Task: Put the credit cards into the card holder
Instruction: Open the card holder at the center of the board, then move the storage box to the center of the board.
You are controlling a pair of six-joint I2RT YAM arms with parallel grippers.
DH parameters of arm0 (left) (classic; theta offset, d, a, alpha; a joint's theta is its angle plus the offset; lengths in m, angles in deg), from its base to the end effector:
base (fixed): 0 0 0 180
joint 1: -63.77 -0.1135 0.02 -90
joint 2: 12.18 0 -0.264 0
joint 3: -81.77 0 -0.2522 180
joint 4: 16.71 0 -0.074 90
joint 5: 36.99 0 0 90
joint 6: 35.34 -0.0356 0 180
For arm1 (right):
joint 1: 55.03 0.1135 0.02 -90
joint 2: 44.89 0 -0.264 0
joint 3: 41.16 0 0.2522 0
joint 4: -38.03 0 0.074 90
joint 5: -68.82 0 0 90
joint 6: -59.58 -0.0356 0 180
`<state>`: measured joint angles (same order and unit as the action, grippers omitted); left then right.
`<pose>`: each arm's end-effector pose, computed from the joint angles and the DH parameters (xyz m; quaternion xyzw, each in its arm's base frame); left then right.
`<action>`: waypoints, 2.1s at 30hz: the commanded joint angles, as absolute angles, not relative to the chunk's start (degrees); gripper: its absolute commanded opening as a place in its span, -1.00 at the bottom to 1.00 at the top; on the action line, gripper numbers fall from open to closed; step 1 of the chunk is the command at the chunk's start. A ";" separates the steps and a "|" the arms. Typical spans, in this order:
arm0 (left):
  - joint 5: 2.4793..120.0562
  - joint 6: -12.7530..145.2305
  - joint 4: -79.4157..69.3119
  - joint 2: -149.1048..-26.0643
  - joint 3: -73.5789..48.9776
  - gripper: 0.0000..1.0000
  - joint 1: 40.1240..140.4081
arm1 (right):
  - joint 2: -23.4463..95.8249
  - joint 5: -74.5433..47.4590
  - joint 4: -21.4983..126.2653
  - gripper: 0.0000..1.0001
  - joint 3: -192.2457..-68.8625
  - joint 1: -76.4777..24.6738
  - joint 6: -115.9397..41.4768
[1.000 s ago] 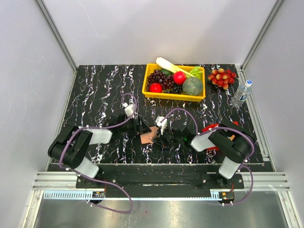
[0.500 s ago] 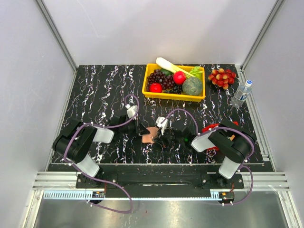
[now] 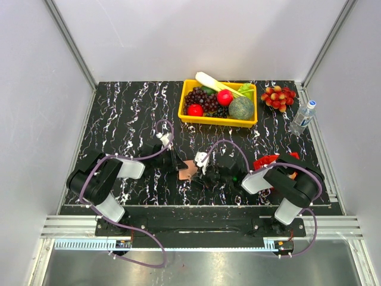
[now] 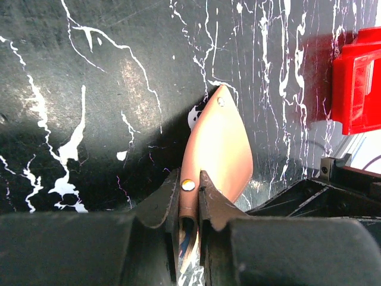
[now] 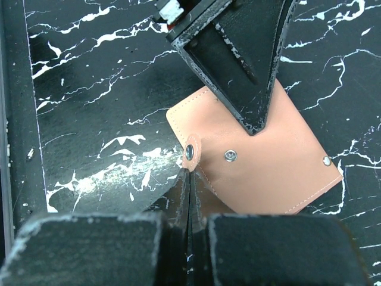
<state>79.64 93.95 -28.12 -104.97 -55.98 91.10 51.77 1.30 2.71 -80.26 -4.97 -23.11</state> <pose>0.2372 -0.1405 0.1157 0.0068 0.8843 -0.4033 0.2351 0.1724 0.2271 0.1224 -0.4862 0.6622 0.3500 0.4502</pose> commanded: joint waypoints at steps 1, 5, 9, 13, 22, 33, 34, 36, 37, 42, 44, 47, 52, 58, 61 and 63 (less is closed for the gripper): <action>70.67 93.16 -25.01 -105.78 -54.85 -1.00 90.84 | 48.01 0.39 -5.58 -1.00 -78.31 -2.73 -22.50; 69.18 94.91 -25.01 -102.63 -57.13 -0.92 90.92 | 42.76 -14.83 -12.19 -0.90 -73.74 -2.73 -25.66; 66.28 97.90 -25.01 -97.18 -60.29 -0.47 90.92 | 34.14 -15.49 -4.67 -0.55 -70.92 -2.82 -26.81; 64.78 98.43 -23.17 -92.87 -60.48 0.04 91.01 | 27.29 -19.40 8.69 -0.36 -71.88 -2.73 -34.87; 56.98 96.67 -10.00 -78.74 -61.18 0.98 92.16 | 9.60 -55.28 65.88 0.31 -96.11 -8.42 -52.02; 52.12 91.31 3.38 -66.67 -55.21 0.98 92.59 | 11.35 -39.04 90.54 0.48 -102.21 -41.57 -65.22; 52.74 90.96 3.12 -66.84 -54.85 0.98 92.59 | 12.23 -37.89 90.72 0.49 -101.68 -41.84 -65.48; 54.48 90.43 3.12 -67.63 -53.98 0.98 92.86 | 13.46 -36.31 90.64 0.50 -100.37 -42.02 -66.62; 54.94 90.34 3.20 -67.90 -53.71 0.98 93.03 | 13.90 -35.87 90.37 0.52 -99.40 -42.02 -67.24; 56.34 89.64 2.86 -69.48 -52.74 0.98 93.30 | 17.94 -37.70 86.16 0.59 -96.58 -42.28 -69.35; 57.31 89.47 2.42 -70.18 -52.57 0.98 93.30 | 20.48 -37.97 85.37 0.61 -97.02 -42.81 -69.70; 58.28 89.81 1.89 -71.06 -52.13 0.98 93.30 | 23.56 -40.42 83.88 0.65 -97.81 -43.07 -70.06; 59.33 90.34 0.92 -71.33 -52.13 0.98 93.39 | 27.87 -38.24 76.76 0.64 -97.28 -43.34 -66.64; 59.60 90.17 1.18 -71.59 -51.69 0.98 93.39 | 31.04 -32.44 72.71 0.52 -97.46 -43.34 -64.25; 59.51 90.17 1.27 -71.77 -51.69 0.98 93.30 | 32.53 -27.00 71.04 0.46 -97.02 -43.25 -64.08; 59.60 90.34 1.18 -71.94 -51.69 0.98 93.39 | 33.24 -23.48 69.11 0.42 -96.58 -43.16 -63.55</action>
